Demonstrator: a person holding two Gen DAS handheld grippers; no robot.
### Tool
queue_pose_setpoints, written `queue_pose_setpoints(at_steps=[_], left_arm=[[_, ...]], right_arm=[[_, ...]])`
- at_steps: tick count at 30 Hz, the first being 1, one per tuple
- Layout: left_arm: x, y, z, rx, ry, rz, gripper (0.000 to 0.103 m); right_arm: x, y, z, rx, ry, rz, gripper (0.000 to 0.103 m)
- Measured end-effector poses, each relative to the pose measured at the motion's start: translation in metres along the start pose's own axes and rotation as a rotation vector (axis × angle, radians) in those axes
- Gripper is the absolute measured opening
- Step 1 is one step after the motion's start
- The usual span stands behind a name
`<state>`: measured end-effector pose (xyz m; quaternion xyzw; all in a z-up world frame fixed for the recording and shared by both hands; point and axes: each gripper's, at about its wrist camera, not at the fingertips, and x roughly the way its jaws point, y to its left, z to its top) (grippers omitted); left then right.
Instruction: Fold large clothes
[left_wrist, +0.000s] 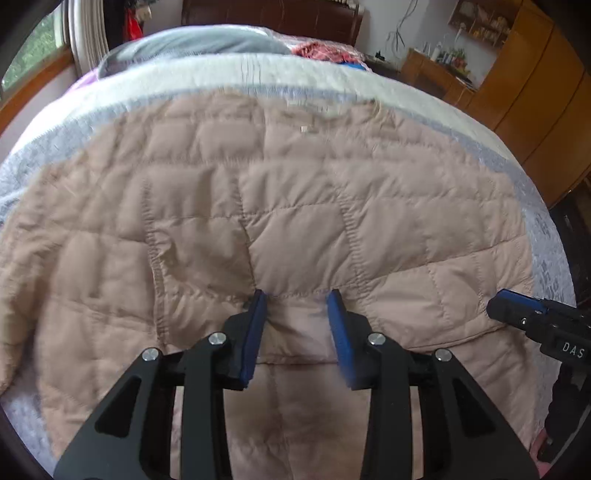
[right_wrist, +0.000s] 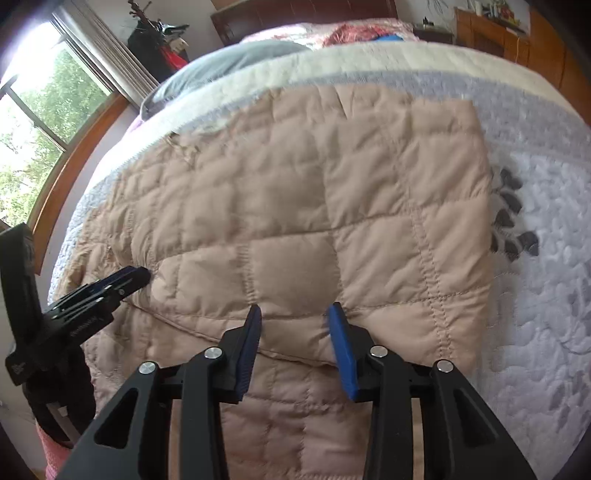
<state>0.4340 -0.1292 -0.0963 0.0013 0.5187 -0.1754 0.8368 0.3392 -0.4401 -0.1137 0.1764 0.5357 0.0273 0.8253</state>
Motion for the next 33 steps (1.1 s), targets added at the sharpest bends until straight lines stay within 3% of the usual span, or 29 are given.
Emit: queue_pose_setpoints(at_steps=[5,10,12,15,17,19,23,26,33], left_arm=[[0.005,-0.007,-0.005,0.048,-0.024,0.043,0.036],[0.004,-0.011,-0.005,0.020,-0.021,0.047,0.036],[-0.002,-0.003,0.003,-0.017,-0.001,0.028,0.035],[-0.035,0.011,0.004,-0.061,-0.049,-0.010,0.056],[-0.059,0.025,-0.001,-0.070,-0.104,-0.007,0.070],[-0.088,0.055,-0.012,-0.098,-0.152,0.010,0.073],[-0.125,0.129,-0.044,-0.222,-0.183,0.107,0.074],[-0.149,0.212,-0.084,-0.410,-0.174,0.220,0.075],[-0.181,0.354,-0.150,-0.795,-0.177,0.376,0.074]], right_arm=[[0.011,-0.003,-0.006,-0.002,-0.023,0.007,0.033],[0.010,-0.001,-0.008,-0.015,-0.032,-0.010,0.033],[0.003,-0.001,-0.004,-0.002,-0.029,0.023,0.034],[-0.037,-0.007,-0.012,-0.011,-0.126,0.107,0.041],[-0.062,-0.016,-0.019,-0.016,-0.183,0.085,0.048],[-0.080,-0.035,-0.027,0.020,-0.199,0.042,0.048],[-0.089,-0.071,-0.038,0.081,-0.186,0.051,0.048],[-0.082,-0.082,-0.041,0.105,-0.163,0.023,0.049],[-0.062,-0.062,-0.044,0.053,-0.117,0.038,0.049]])
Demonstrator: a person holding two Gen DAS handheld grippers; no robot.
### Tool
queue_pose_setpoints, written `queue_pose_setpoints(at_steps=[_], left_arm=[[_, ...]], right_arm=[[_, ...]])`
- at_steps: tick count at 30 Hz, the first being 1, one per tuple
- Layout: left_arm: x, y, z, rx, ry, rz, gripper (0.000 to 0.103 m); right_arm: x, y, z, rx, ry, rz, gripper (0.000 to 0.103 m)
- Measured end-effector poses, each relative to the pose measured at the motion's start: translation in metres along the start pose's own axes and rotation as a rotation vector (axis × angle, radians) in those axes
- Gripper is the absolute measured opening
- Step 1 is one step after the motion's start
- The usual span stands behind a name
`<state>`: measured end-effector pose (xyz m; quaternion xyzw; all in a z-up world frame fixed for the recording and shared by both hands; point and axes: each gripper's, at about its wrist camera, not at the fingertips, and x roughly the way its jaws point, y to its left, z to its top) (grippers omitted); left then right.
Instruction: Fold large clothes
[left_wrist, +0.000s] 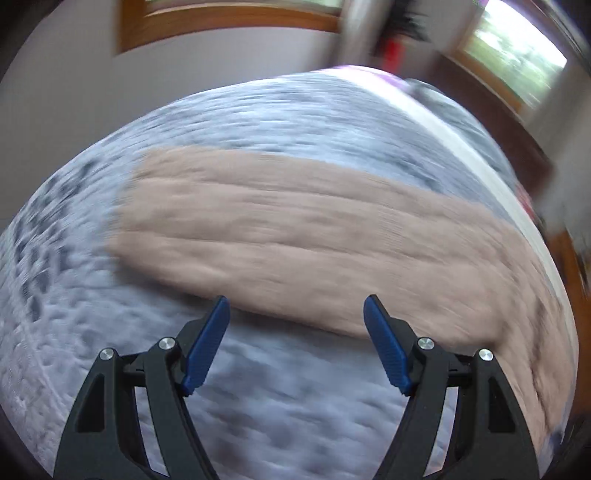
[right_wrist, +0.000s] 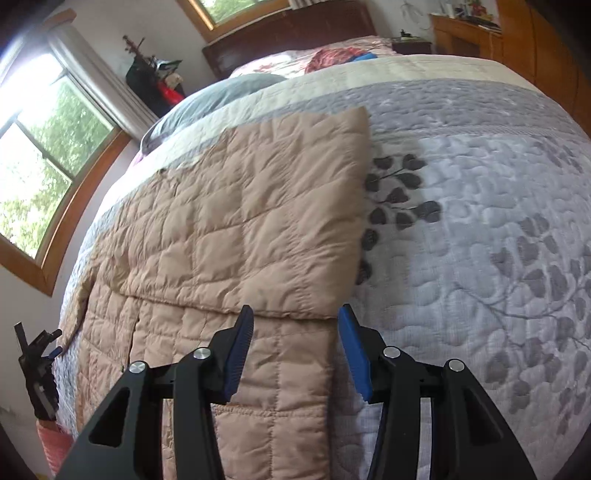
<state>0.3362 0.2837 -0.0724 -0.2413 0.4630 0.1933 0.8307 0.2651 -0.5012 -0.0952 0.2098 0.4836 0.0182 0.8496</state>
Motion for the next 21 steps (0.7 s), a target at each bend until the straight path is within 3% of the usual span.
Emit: queue_pose_setpoints(at_steps=[3,10,12,17,21], left_arm=[[0.015,0.032,0.014,-0.118,0.020,-0.028,0.074],[0.030,0.040,0.036,-0.181,-0.008,-0.052,0.071],[0.031,0.042,0.040,-0.189,-0.020,-0.027,0.061],[0.029,0.061,0.038,-0.230,-0.039,-0.017,0.014],[0.028,0.069,0.041,-0.248,-0.037,-0.054,0.004]], right_arm=[[0.006,0.002,-0.002,-0.011,0.010,-0.020,0.049],[0.016,0.003,-0.004,-0.019,0.025,-0.035,0.049],[0.018,0.002,-0.005,-0.021,0.031,-0.039,0.050],[0.024,-0.001,-0.005,-0.014,0.043,-0.044,0.050],[0.027,-0.005,-0.007,-0.009,0.052,-0.045,0.050]])
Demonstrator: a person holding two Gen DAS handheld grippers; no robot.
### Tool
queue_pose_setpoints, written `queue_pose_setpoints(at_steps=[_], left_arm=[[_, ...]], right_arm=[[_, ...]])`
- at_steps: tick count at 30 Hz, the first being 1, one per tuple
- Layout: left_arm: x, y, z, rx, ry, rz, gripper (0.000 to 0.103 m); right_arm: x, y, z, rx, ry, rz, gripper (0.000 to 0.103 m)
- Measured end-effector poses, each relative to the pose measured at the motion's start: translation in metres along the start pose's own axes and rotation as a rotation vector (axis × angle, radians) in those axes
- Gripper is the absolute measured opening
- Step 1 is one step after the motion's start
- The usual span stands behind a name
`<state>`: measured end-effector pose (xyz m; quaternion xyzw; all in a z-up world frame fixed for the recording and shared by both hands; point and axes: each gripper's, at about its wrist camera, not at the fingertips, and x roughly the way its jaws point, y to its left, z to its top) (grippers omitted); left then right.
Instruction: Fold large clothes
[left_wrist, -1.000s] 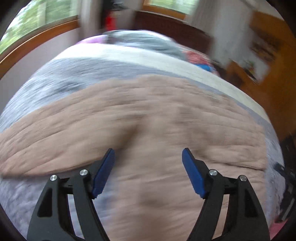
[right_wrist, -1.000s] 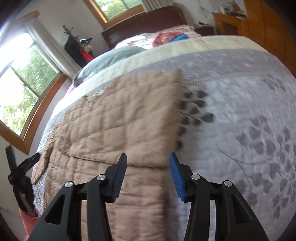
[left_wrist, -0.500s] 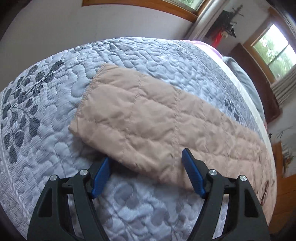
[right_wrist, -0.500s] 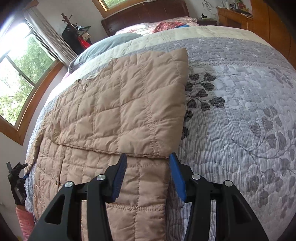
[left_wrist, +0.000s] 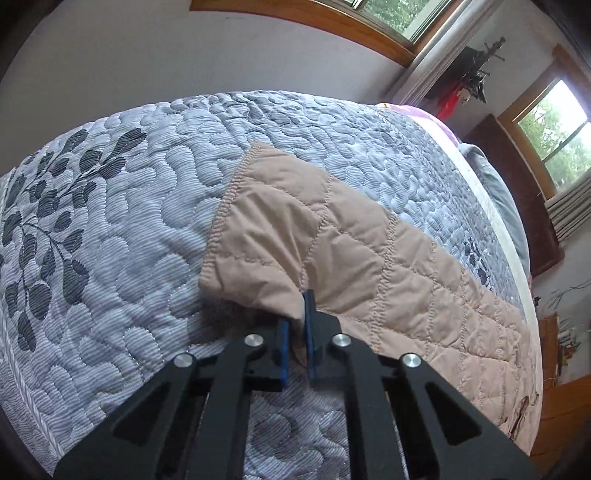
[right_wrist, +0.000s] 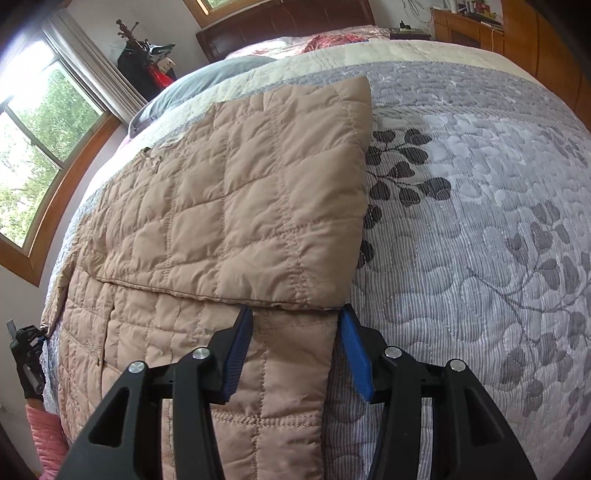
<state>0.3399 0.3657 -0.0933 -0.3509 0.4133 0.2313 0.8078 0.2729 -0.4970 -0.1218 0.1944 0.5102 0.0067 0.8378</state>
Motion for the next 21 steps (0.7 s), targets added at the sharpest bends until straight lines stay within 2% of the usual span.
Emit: queue_pose_setpoints(at_steps=[4,9,14,21], left_arm=[[-0.016,-0.005,-0.004,0.003,-0.056,-0.039,0.002],[-0.058,-0.038,-0.013,0.094,-0.155,-0.089,0.002],[-0.097,-0.103,-0.043,0.277,-0.239,-0.158,0.002],[-0.109,-0.215,-0.127,0.593,-0.217,-0.290,0.002]], right_arm=[[-0.001,0.000,0.000,0.002,0.002,0.003,0.050],[-0.009,0.003,-0.001,-0.004,-0.014,-0.005,0.050],[-0.013,0.009,-0.001,-0.019,-0.017,-0.017,0.050],[-0.016,0.017,-0.002,-0.044,-0.033,0.012,0.050]])
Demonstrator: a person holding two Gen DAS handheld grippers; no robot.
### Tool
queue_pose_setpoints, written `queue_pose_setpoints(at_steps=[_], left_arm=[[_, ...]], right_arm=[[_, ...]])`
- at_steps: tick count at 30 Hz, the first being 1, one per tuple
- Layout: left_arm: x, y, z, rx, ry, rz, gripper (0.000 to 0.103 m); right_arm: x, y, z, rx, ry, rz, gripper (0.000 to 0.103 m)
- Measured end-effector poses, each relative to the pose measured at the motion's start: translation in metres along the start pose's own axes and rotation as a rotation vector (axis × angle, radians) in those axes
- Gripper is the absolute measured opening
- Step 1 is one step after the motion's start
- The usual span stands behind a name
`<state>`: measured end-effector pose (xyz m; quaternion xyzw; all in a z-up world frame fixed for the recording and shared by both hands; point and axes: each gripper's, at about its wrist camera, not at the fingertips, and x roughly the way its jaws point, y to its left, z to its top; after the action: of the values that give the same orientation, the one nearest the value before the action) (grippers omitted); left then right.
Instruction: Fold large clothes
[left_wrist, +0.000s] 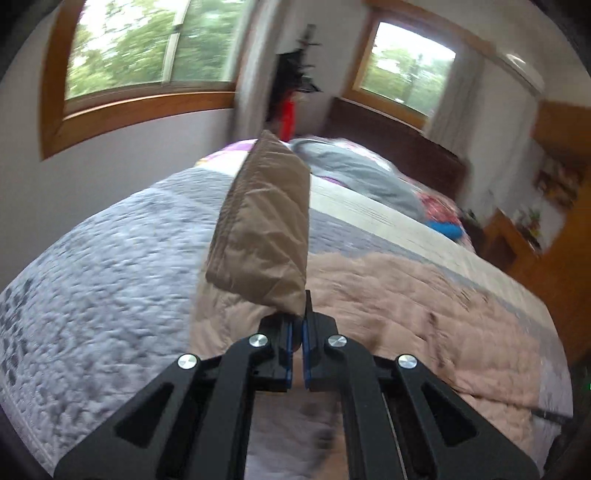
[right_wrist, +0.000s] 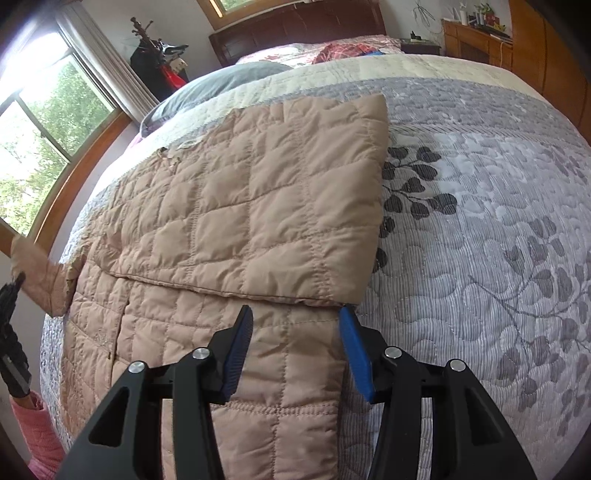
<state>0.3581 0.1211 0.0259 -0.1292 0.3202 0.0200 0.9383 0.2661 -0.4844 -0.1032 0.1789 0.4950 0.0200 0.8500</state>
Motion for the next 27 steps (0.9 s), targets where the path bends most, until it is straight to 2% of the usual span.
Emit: queue_pose_setpoints(at_steps=[3,9,16,18,20,21,23,25,27], left_arm=[[0.015,-0.051,-0.008,0.079,0.039,-0.076,0.002],[0.052,-0.120,-0.036,0.192,0.134,-0.131,0.002],[0.096,-0.152,-0.065,0.260,0.285,-0.178,0.005],[0.100,-0.156,-0.072,0.276,0.332,-0.219,0.009],[0.095,-0.158,-0.078,0.296,0.352,-0.270,0.024],[0.086,-0.159,-0.080,0.312,0.353,-0.323,0.027],[0.076,-0.158,-0.080,0.320,0.357,-0.397,0.044],[0.062,-0.149,-0.078,0.299,0.371,-0.493,0.050],[0.052,-0.138,-0.073,0.288,0.357,-0.483,0.050]], right_arm=[[0.000,-0.001,0.001,0.001,-0.001,0.004,0.050],[0.000,-0.001,0.000,-0.003,-0.002,0.004,0.050],[0.001,-0.001,0.000,-0.005,0.003,0.005,0.050],[0.003,-0.001,0.001,-0.008,0.004,0.003,0.050],[0.003,0.000,0.001,-0.010,0.003,0.000,0.050],[0.002,0.000,0.001,-0.011,0.001,-0.001,0.050],[0.002,0.002,0.001,-0.013,-0.004,-0.007,0.050],[-0.003,0.005,0.001,-0.021,-0.016,-0.017,0.050],[-0.009,0.012,0.001,-0.035,-0.032,-0.021,0.050]])
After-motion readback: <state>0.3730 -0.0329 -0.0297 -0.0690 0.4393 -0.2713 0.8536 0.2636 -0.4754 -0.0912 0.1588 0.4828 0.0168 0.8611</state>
